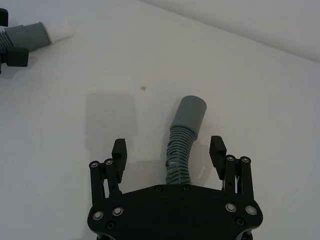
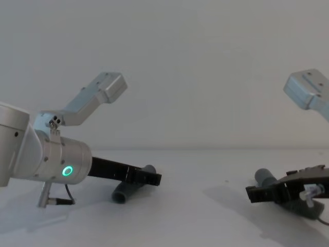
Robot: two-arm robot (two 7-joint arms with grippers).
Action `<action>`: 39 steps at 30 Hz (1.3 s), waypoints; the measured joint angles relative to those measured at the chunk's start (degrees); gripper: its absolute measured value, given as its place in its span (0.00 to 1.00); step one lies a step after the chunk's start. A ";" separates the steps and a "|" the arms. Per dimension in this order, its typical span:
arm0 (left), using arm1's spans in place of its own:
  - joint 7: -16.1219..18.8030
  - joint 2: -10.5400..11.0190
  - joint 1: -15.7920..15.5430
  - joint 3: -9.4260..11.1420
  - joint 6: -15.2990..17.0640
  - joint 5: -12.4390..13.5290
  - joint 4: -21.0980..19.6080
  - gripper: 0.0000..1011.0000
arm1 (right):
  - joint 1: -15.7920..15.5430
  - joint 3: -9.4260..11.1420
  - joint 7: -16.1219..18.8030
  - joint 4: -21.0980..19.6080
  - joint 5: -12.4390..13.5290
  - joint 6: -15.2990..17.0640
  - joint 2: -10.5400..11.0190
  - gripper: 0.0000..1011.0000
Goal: Use both hands to pick up one end of the pipe from the table, align the ends, and insert them.
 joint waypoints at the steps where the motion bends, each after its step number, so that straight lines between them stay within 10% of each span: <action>1: -0.03 0.00 0.00 -0.01 0.03 0.04 -0.02 0.99 | 0.04 0.00 0.03 0.05 -0.04 0.04 -0.06 0.99; 39: -1.42 -0.06 0.55 -0.32 0.24 1.68 -0.51 0.92 | 1.69 1.88 0.90 3.02 0.11 3.19 -2.36 0.89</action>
